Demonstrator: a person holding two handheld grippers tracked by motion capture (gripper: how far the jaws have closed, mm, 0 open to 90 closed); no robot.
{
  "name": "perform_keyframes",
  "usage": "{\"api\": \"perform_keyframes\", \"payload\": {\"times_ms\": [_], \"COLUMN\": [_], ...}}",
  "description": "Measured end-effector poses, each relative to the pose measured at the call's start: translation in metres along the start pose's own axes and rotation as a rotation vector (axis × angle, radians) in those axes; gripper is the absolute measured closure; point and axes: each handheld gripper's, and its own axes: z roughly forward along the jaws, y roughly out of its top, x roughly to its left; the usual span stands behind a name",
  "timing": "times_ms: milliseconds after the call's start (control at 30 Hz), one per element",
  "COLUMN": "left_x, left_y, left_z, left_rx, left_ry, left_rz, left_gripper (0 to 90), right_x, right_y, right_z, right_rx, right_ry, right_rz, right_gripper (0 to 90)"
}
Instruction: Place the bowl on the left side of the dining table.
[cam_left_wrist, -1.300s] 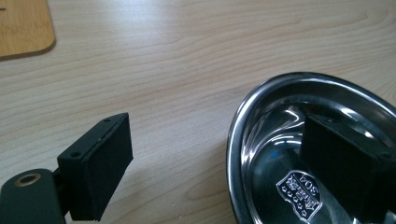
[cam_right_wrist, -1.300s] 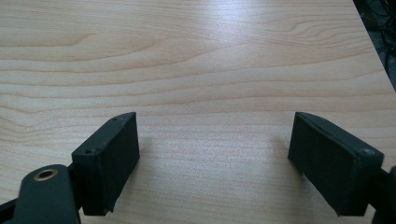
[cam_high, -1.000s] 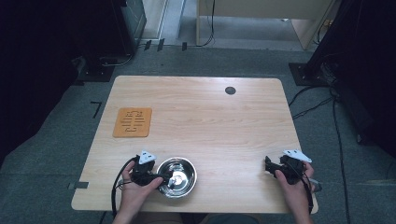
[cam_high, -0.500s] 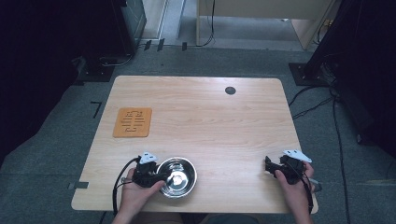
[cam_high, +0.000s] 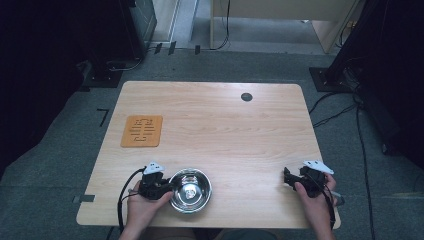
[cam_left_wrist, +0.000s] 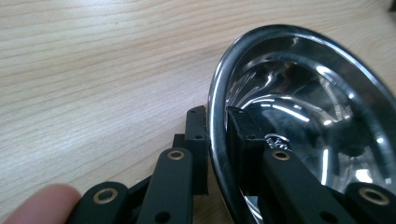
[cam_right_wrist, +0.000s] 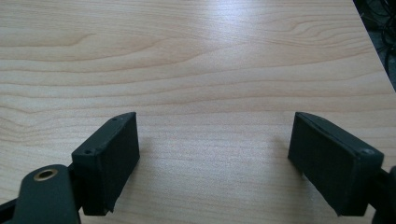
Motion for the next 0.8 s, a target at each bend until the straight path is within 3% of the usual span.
{"api": "perform_keyframes", "payload": {"times_ms": [167, 267, 633, 800], "left_x": [0.002, 0.007, 0.010, 0.014], "left_y": [0.001, 0.001, 0.000, 0.002], "left_z": [-0.002, -0.003, -0.004, -0.007], "left_rx": [-0.012, -0.029, -0.033, -0.034], "left_ry": [-0.053, -0.121, -0.131, -0.167], "left_rz": [-0.013, -0.054, -0.055, -0.074], "left_gripper": [82.4, 84.3, 84.6, 84.6], "right_x": [0.000, 0.000, 0.000, 0.000], "right_y": [0.000, 0.000, 0.000, 0.000], "right_z": [0.000, 0.000, 0.000, 0.000], "right_rx": [0.000, 0.000, 0.000, 0.000], "right_ry": [0.000, 0.000, 0.000, 0.000], "right_rz": [0.001, 0.000, 0.000, 0.000], "right_gripper": [15.9, 15.9, 15.9, 15.9]}}
